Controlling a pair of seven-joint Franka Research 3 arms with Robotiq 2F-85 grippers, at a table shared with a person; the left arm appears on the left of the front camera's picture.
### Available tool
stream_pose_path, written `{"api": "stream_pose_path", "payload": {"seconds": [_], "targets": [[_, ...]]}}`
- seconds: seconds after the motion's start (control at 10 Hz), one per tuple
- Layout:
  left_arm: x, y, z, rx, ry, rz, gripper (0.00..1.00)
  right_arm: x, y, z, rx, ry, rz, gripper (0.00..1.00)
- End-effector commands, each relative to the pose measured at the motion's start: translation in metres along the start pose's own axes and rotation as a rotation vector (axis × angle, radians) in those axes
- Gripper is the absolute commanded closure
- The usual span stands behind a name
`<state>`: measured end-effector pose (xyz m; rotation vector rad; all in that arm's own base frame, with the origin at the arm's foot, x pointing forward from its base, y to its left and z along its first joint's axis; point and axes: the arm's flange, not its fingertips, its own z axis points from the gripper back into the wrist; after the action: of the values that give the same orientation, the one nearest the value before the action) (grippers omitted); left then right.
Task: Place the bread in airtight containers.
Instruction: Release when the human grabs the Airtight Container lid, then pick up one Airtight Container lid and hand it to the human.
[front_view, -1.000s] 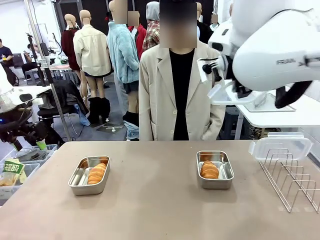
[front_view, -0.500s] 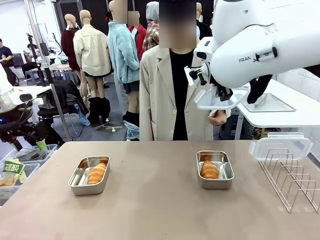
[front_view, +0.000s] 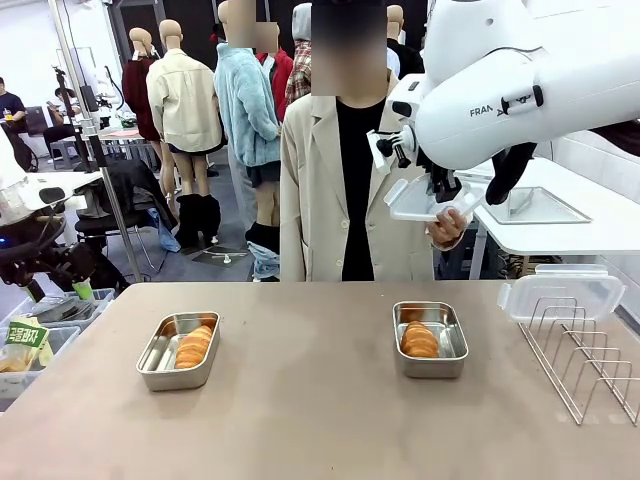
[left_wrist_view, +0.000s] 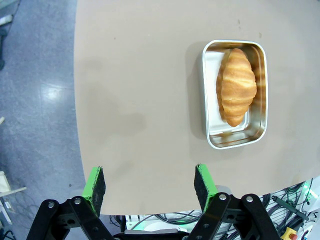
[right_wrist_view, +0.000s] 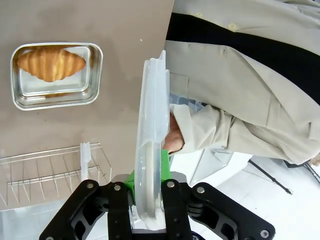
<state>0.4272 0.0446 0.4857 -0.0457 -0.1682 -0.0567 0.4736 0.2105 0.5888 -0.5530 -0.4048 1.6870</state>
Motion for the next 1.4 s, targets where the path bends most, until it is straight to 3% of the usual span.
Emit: {"api": "stream_pose_path", "payload": {"seconds": [0.0,0.3,0.4,0.9,1.3], "targets": [[0.001,0.000,0.001,0.001,-0.009,0.013,0.08,-0.005,-0.004,0.001,0.015,-0.015,0.008,1.00],[0.001,0.000,0.001,0.001,-0.009,0.013,0.08,-0.007,-0.002,0.002,0.009,-0.007,-0.013,1.00],[0.001,0.000,0.001,0.001,-0.009,0.013,0.08,-0.009,0.001,0.006,0.015,0.005,-0.032,0.91],[0.001,0.000,0.001,0.001,-0.009,0.013,0.08,-0.062,0.025,0.066,0.228,-0.126,-0.058,0.00],[0.001,0.000,0.001,0.001,-0.009,0.013,0.08,-0.114,0.038,0.034,0.340,-0.149,-0.037,0.00]]}}
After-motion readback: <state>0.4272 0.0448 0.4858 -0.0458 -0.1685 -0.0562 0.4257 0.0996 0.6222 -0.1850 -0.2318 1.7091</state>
